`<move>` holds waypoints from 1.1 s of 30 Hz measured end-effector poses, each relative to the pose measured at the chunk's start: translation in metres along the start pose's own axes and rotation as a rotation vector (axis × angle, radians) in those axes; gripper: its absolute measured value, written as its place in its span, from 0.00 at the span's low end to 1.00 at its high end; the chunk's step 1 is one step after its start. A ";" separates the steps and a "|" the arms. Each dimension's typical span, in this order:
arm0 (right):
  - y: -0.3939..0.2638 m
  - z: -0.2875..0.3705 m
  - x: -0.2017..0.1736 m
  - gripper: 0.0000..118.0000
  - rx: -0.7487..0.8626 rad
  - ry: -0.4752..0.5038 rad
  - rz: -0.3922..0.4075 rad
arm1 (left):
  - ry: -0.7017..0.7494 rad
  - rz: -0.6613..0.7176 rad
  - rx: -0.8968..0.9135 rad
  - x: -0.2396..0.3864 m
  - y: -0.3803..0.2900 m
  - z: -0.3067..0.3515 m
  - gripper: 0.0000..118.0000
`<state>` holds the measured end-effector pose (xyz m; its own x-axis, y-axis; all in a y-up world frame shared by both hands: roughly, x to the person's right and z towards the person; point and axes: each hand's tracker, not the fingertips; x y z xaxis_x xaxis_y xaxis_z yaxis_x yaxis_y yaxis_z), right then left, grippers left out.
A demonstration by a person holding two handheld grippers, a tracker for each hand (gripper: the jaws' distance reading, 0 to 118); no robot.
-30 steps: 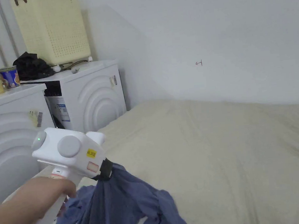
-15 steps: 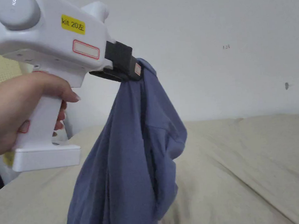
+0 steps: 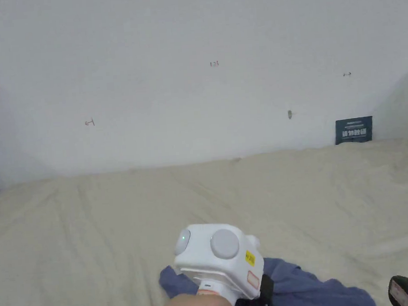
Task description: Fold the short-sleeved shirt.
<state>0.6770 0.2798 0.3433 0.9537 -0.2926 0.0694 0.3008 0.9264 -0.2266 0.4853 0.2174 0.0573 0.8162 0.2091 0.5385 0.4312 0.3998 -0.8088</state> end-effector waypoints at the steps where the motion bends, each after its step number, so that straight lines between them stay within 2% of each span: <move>1: -0.003 -0.001 0.002 0.00 -0.009 -0.012 0.004 | -0.005 -0.001 -0.008 0.000 -0.003 -0.010 0.03; 2: -0.006 -0.003 0.005 0.00 -0.015 -0.021 0.006 | -0.001 0.001 -0.014 0.001 -0.004 -0.017 0.14; 4: -0.012 -0.007 0.010 0.00 -0.033 -0.027 -0.003 | -0.008 0.005 -0.025 0.003 -0.007 -0.021 0.65; 5: -0.014 -0.010 0.012 0.00 -0.047 -0.024 -0.012 | -0.056 0.027 -0.055 0.003 -0.008 -0.022 0.85; 6: -0.016 -0.013 0.014 0.00 -0.059 -0.021 -0.021 | -0.076 0.031 -0.071 0.005 -0.007 -0.024 0.90; 10: -0.021 -0.018 0.012 0.00 -0.071 -0.018 -0.026 | -0.054 0.016 -0.049 0.011 -0.005 -0.013 0.90; 16: -0.013 -0.011 0.004 0.00 -0.051 -0.004 -0.016 | -0.139 0.091 0.113 -0.005 -0.013 0.051 0.90; 18: -0.006 -0.009 0.002 0.00 -0.036 -0.003 -0.007 | -0.157 0.140 0.253 -0.018 -0.032 0.090 0.88; 19: -0.003 -0.007 0.002 0.00 -0.031 -0.002 -0.004 | -0.176 0.152 0.314 -0.026 -0.043 0.109 0.77; 21: 0.002 -0.005 -0.001 0.00 -0.019 -0.004 0.001 | -0.142 0.119 0.381 -0.039 -0.068 0.141 0.23; 22: 0.003 -0.003 -0.002 0.00 -0.011 -0.004 0.005 | -0.075 0.099 0.431 -0.042 -0.085 0.155 0.02; 23: 0.005 -0.001 -0.004 0.00 -0.004 -0.003 0.011 | 0.005 0.091 0.506 -0.048 -0.109 0.169 0.01; 26: 0.005 0.004 -0.009 0.00 0.024 -0.011 0.042 | 0.105 0.071 0.643 -0.058 -0.169 0.197 0.00; 28: 0.002 0.007 -0.011 0.00 0.044 -0.014 0.055 | 0.295 0.130 0.852 -0.057 -0.215 0.215 0.00; 30: -0.002 0.010 -0.014 0.00 0.060 -0.011 0.058 | 0.390 0.195 0.992 -0.056 -0.255 0.231 0.00; 31: -0.003 0.012 -0.014 0.00 0.074 -0.002 0.048 | 0.439 0.219 1.021 -0.056 -0.269 0.235 0.00; 33: -0.006 0.024 -0.013 0.00 0.174 0.125 -0.047 | 0.526 0.280 1.078 -0.055 -0.296 0.241 0.00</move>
<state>0.6633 0.2837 0.3666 0.9342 -0.3536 -0.0477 0.3511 0.9348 -0.0539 0.2206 0.3025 0.3241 0.9925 0.1213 0.0155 -0.1180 0.9833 -0.1387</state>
